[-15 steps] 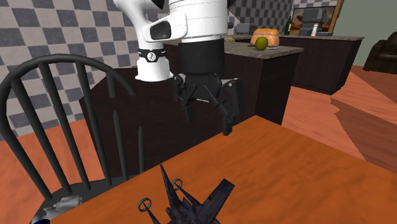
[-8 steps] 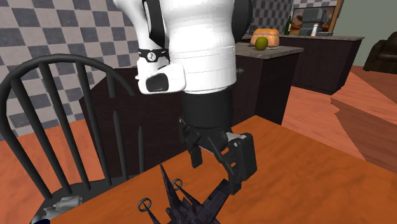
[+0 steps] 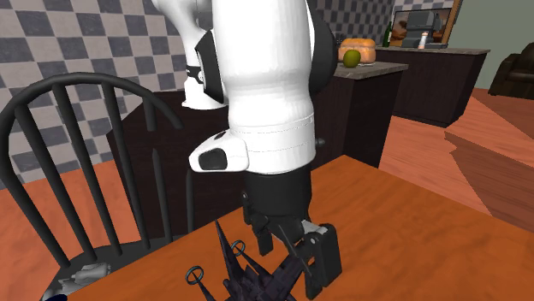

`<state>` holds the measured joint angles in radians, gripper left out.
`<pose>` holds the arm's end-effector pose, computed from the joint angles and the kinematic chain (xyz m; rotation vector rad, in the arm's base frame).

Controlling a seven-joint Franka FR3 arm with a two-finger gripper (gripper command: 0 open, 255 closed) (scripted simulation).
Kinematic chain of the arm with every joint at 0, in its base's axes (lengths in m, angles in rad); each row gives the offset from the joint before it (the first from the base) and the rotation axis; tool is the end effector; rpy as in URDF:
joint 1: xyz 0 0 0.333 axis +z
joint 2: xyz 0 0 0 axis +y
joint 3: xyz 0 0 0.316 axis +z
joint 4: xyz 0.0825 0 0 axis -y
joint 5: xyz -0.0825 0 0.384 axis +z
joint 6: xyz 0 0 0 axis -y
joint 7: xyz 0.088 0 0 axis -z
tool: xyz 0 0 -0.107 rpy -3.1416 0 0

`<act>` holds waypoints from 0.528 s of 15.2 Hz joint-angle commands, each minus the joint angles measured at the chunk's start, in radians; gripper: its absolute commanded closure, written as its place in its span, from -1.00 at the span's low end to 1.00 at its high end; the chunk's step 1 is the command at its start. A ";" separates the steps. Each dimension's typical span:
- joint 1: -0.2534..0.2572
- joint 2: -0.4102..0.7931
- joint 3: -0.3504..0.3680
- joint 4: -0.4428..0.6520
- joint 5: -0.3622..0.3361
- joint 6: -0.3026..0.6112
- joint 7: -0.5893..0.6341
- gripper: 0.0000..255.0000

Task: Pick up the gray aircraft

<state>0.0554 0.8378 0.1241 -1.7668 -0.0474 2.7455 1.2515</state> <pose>0.6509 0.1140 0.1054 -2.5684 1.5346 -0.1010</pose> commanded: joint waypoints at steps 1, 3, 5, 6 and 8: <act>0.002 0.018 -0.002 0.006 -0.001 0.012 0.000 -1.00; 0.003 0.018 -0.002 0.004 -0.001 0.015 0.001 1.00; 0.003 0.018 -0.002 0.003 -0.001 0.015 0.001 1.00; 0.003 0.017 -0.002 0.003 -0.001 0.015 0.001 1.00; 0.004 0.016 -0.002 0.003 -0.001 0.014 0.002 1.00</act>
<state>0.0582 0.8528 0.1207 -1.7621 -0.0487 2.7575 1.2537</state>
